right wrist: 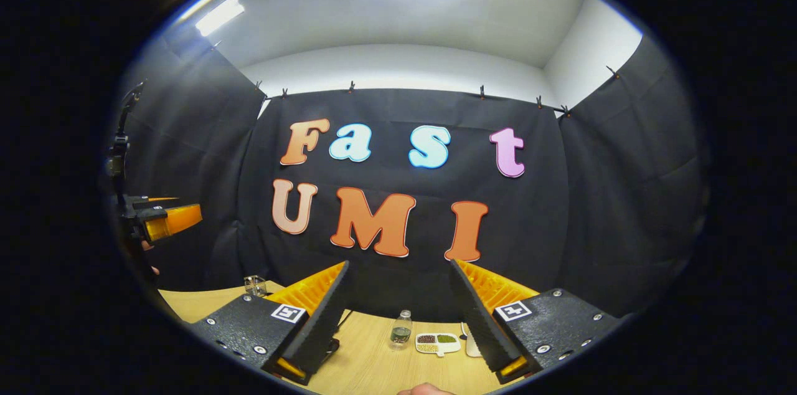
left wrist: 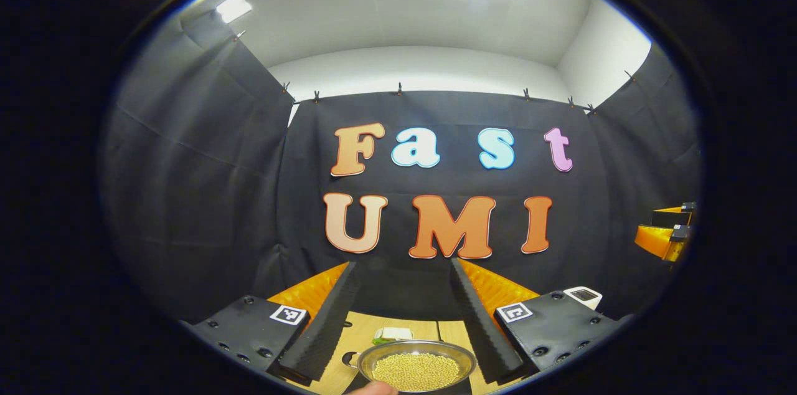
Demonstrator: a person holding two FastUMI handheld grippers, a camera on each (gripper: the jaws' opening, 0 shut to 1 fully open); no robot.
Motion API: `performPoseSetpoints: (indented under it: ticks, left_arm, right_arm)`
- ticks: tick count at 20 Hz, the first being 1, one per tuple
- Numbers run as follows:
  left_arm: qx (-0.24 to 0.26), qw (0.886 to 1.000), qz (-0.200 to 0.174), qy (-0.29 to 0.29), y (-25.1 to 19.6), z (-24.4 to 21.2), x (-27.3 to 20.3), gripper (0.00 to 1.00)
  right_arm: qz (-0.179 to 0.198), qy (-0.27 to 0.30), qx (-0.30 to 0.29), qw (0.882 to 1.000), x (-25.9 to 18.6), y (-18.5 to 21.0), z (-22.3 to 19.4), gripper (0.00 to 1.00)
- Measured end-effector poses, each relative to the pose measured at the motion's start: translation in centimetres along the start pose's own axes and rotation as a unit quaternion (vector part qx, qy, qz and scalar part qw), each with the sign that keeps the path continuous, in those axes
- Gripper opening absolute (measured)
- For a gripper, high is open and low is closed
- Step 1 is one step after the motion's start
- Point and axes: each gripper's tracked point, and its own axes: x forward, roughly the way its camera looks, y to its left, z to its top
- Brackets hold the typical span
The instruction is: First push the handle of the pot to place it horizontally, then grasp the pot with both hands and set it on the induction cooktop.
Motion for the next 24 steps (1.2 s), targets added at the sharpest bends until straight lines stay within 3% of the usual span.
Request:
performPoseSetpoints:
  ticks: [6,14,15,24]
  left_arm:
    - [-0.012,1.0,-0.005,0.0,0.5,0.3,-0.3,0.99]
    - [0.023,0.999,-0.016,-0.025,-0.5,1.4,-0.5,0.99]
    - [0.025,0.999,-0.018,-0.028,-0.5,1.4,-0.4,0.95]
    - [0.026,0.999,-0.02,-0.039,-0.6,1.9,-0.3,0.98]
  right_arm:
    - [-0.007,-0.026,-0.027,0.999,-0.6,0.4,0.9,0.95]
    - [-0.01,-0.016,-0.013,1.0,0.2,-0.1,-0.1,0.95]
    - [-0.008,-0.015,-0.01,1.0,0.3,0.0,-0.2,0.97]
    - [-0.008,-0.023,-0.008,1.0,0.0,-0.3,0.3,0.95]
